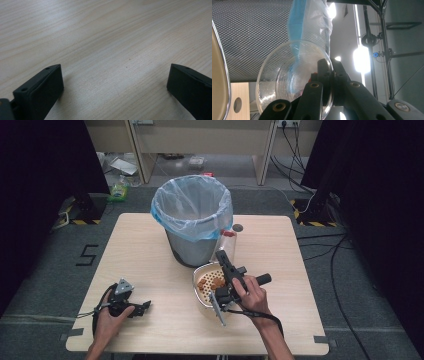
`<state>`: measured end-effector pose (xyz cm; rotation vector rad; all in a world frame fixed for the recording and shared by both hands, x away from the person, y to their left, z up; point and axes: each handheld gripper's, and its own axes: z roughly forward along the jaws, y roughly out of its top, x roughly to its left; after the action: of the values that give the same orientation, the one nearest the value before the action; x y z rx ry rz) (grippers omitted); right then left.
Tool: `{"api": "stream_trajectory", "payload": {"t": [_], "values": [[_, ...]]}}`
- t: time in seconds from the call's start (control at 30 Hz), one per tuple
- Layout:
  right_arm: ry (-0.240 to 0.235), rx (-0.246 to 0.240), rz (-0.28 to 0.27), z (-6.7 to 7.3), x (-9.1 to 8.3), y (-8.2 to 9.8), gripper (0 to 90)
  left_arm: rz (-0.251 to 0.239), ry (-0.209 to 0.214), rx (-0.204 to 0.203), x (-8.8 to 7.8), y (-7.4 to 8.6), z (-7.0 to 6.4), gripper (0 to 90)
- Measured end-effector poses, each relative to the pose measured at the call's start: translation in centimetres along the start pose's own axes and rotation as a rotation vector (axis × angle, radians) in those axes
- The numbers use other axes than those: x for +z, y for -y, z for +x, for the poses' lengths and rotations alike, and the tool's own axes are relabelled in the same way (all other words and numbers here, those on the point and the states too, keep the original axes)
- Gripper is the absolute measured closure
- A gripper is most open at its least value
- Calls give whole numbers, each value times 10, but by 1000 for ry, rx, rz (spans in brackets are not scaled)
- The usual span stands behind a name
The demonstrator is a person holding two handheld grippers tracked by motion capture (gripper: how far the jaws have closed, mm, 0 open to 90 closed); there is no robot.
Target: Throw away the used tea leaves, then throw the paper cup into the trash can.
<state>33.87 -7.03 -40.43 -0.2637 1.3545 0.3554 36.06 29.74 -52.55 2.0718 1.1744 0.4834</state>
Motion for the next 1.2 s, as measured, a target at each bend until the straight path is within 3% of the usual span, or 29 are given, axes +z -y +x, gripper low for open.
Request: {"api": "stream_trajectory", "payload": {"t": [0.1, 0.27, 0.43, 0.67, 0.77, 0.87, 1.0, 1.1, 1.2], "values": [[-3, 25, 8, -4, 2, 2, 878, 0, 0, -1, 0, 0, 0, 0], [-76, 310, 74, -18, 7, 18, 877, 0, 0, -1, 0, 0, 0, 0], [-121, 464, 134, -23, 11, 34, 876, 0, 0, -1, 0, 0, 0, 0], [-207, 747, 210, -26, 19, 60, 874, 1, 3, -2, 0, 0, 0, 0], [-244, 844, 231, -25, 23, 70, 873, 1, 3, -3, 0, 0, 0, 0], [-280, 917, 251, -23, 26, 78, 873, 2, 3, -3, 0, 0, 0, 0], [-308, 972, 268, -22, 28, 86, 872, 1, 2, -3, 0, 0, 0, 0], [-320, 1024, 278, -22, 29, 90, 871, 1, 1, -3, 0, 0, 0, 0], [-313, 1044, 284, -25, 29, 94, 870, 1, 1, -3, 1, 0, 0, 0]]}}
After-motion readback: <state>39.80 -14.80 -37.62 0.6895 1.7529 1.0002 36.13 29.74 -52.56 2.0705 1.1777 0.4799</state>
